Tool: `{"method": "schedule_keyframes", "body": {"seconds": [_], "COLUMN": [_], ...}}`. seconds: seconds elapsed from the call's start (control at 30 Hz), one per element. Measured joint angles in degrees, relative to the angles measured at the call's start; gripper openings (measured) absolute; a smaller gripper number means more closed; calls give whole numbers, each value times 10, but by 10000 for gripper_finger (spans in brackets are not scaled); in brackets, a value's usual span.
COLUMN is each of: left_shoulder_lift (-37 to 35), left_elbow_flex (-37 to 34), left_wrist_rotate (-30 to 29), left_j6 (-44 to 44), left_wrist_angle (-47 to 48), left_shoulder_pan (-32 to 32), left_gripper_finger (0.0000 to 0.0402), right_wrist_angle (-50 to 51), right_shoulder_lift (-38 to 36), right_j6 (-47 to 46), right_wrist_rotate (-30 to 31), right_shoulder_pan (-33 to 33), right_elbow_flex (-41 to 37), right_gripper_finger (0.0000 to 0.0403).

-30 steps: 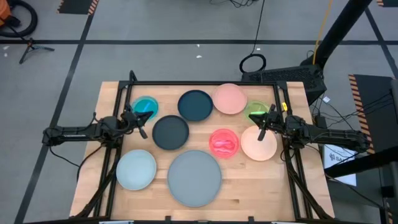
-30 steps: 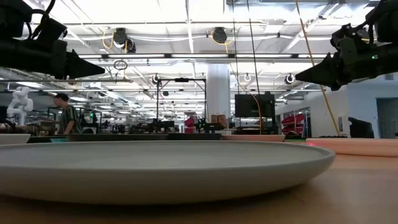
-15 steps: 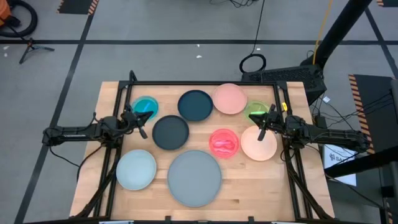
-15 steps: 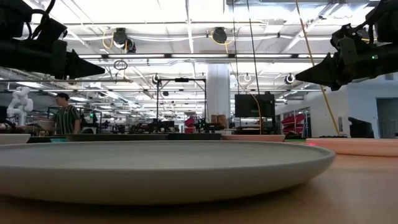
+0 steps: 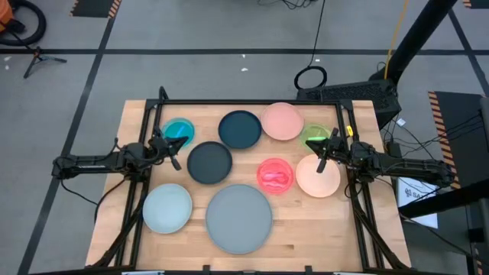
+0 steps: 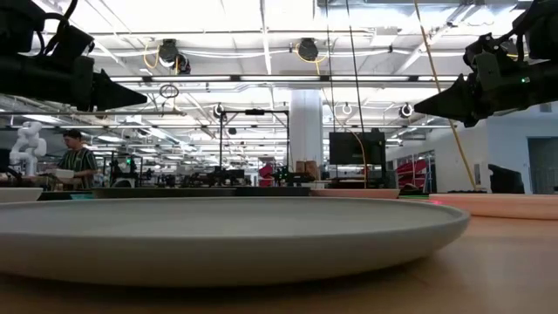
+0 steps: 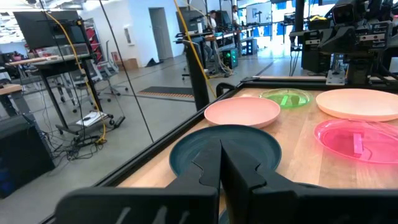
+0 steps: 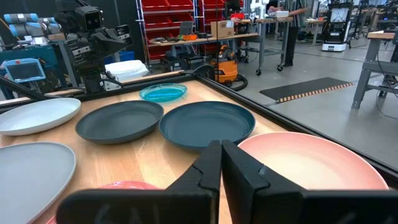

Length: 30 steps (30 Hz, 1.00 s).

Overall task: Stack plastic plates
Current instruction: Stack the top dark blue plate on top of the gray plate

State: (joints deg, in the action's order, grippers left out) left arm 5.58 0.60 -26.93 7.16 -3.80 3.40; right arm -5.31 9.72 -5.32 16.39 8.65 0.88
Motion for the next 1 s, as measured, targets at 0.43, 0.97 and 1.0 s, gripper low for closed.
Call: {"method": "schedule_keyframes", "body": {"seconds": [0.43, 0.97, 1.0], "left_shoulder_lift": [0, 0, 0], "left_elbow_flex": [-1, 10, 18], "left_wrist_rotate": [18, -34, -32], "left_j6": [-178, 1, 14], "left_wrist_angle": [-140, -226, -226], "left_shoulder_pan": [-2, -1, -1], "left_gripper_finger": [6, 6, 6], "right_wrist_angle": [0, -155, -160], "right_shoulder_lift": [0, 28, 37], "right_j6": [19, -96, -97], "right_wrist_rotate": [15, -54, -59], "right_shoulder_pan": [0, -1, -1], "right_elbow_flex": [0, 9, 16], "right_gripper_finger": [6, 6, 6]}}
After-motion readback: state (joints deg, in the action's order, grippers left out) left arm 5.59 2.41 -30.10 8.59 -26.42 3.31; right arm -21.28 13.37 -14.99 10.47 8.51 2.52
